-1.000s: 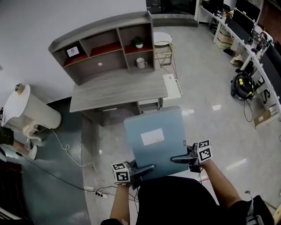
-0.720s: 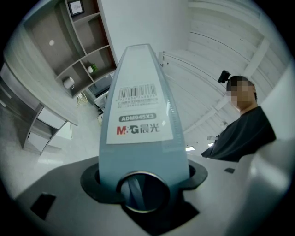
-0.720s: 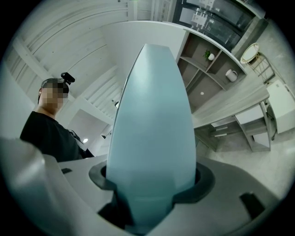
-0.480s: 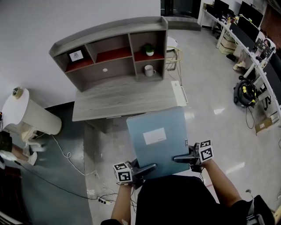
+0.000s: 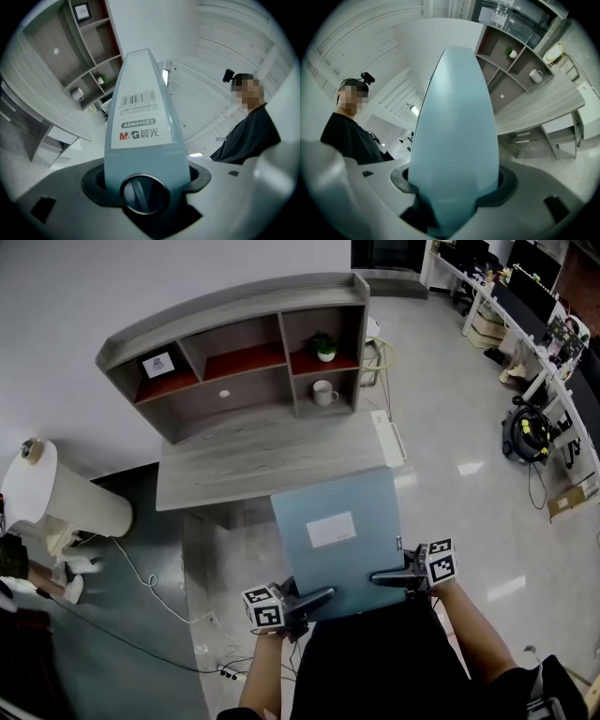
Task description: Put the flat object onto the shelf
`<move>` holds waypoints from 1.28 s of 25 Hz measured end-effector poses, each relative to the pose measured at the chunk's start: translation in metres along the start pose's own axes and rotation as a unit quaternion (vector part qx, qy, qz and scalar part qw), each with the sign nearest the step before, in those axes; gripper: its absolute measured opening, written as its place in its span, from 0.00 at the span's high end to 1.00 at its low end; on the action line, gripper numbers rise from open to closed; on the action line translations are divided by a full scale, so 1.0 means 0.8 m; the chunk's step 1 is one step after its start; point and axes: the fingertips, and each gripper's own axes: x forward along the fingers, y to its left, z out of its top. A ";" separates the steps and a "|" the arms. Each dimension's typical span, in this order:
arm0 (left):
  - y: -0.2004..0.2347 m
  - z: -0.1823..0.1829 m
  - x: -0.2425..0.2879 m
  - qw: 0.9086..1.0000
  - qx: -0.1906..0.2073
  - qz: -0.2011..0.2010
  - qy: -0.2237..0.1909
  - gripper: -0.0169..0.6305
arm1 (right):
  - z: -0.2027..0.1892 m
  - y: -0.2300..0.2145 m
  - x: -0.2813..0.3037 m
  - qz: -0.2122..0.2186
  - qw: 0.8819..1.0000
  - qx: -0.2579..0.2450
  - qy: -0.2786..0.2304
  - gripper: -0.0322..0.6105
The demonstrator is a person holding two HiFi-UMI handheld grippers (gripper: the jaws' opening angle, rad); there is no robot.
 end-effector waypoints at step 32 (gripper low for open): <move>0.206 0.274 0.110 0.995 0.004 0.096 -0.012 0.48 | 0.300 -0.213 0.022 0.044 0.999 -0.016 0.023 0.50</move>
